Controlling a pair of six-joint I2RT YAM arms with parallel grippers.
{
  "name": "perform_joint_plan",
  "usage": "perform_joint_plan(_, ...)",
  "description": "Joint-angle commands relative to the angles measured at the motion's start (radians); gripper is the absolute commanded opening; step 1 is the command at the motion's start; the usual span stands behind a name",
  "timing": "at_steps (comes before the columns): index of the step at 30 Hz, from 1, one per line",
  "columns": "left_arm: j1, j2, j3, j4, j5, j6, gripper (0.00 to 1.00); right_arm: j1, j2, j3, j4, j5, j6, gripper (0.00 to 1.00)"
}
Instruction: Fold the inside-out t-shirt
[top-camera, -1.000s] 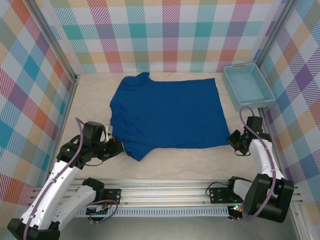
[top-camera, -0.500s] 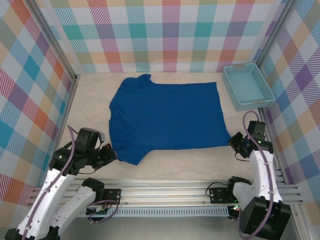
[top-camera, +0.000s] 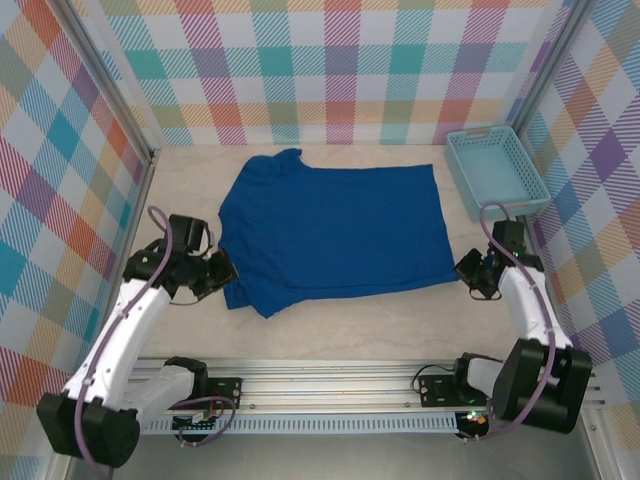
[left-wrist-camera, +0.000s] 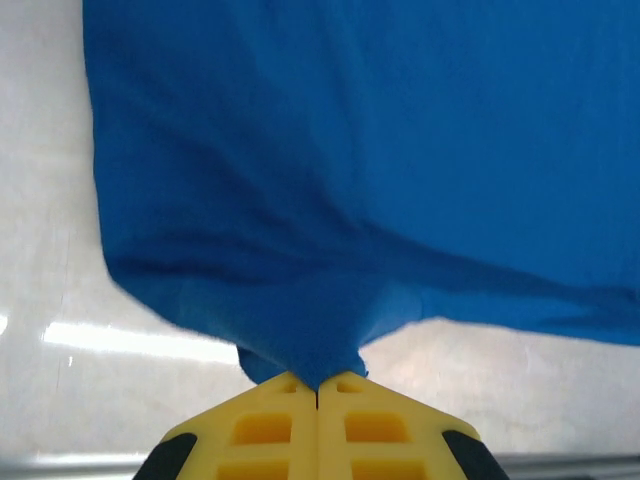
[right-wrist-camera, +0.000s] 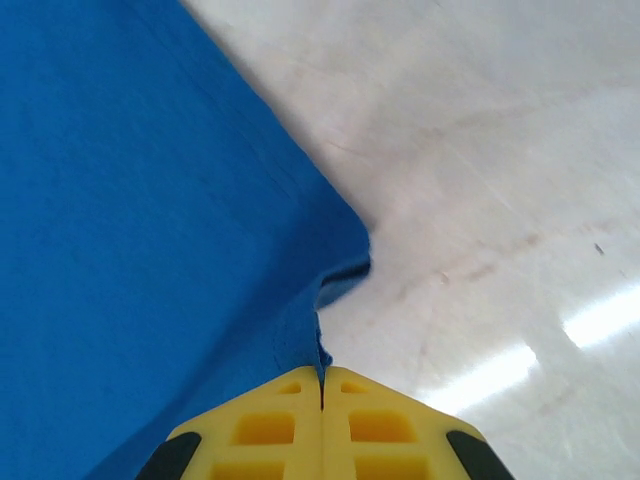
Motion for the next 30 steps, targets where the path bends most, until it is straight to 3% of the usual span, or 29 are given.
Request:
perform_joint_plan(1,0.048,0.068,0.045,0.14,0.003,0.066,0.0,0.032,0.105,0.081,0.071,0.015,-0.043,0.0)
perform_joint_plan(15,0.134,0.557,0.386,0.304,-0.004,0.096,0.0,0.108,0.543,0.38,0.18,0.072,-0.058,0.0)
perform_joint_plan(30,0.16,0.767,0.555,0.328,-0.003,0.061,0.0,0.135,0.725,0.541,0.158,0.115,-0.109,0.0)
